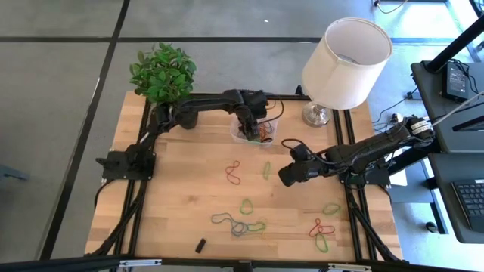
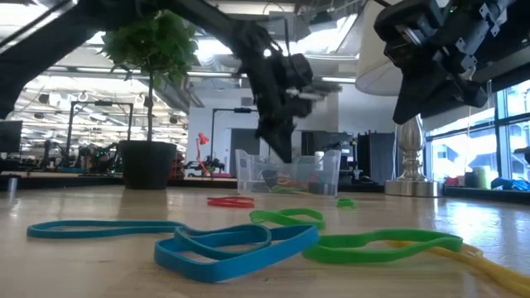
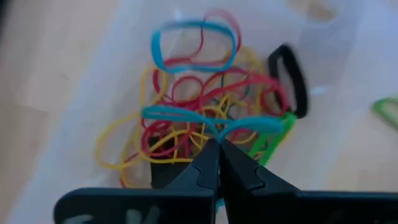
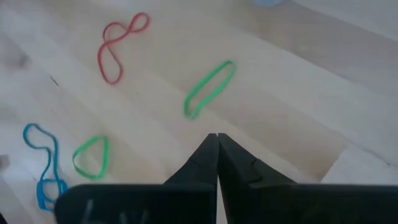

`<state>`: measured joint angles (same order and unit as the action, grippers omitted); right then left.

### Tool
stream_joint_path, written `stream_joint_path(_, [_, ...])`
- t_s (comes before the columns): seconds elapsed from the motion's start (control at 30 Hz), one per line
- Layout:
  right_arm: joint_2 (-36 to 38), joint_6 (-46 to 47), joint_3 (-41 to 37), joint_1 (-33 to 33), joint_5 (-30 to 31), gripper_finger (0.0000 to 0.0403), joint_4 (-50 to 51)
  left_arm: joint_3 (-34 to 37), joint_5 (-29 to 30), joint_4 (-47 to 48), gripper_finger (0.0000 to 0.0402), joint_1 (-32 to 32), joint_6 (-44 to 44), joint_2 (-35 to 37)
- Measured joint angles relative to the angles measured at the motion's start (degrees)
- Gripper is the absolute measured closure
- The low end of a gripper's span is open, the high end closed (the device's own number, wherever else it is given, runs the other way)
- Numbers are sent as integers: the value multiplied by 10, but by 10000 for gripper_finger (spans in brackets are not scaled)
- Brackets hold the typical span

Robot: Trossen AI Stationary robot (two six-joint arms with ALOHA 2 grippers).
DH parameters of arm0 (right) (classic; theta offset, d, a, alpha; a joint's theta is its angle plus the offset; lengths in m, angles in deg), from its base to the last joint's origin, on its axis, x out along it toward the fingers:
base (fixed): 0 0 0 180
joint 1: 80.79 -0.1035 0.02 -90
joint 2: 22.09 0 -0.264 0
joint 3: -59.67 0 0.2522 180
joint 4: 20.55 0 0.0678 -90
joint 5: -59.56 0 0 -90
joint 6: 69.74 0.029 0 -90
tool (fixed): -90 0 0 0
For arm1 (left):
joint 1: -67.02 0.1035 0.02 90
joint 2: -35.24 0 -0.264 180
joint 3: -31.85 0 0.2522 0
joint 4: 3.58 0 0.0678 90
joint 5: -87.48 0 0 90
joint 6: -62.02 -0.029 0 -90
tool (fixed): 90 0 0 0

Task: Pick and place rubber bands into bin
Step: Put the blue rubber band into the transparent bin

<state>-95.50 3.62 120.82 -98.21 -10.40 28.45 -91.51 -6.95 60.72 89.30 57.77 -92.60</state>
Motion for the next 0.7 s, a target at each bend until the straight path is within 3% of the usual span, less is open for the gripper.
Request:
stream_joint_path(0.3, [0, 4, 0, 13, 0, 396, 0, -1, 4, 4, 388, 0, 19, -61])
stream_joint_path(0.7, [0, -30, 0, 13, -1, 396, 12, -1, 3, 8, 305, 0, 64, -32])
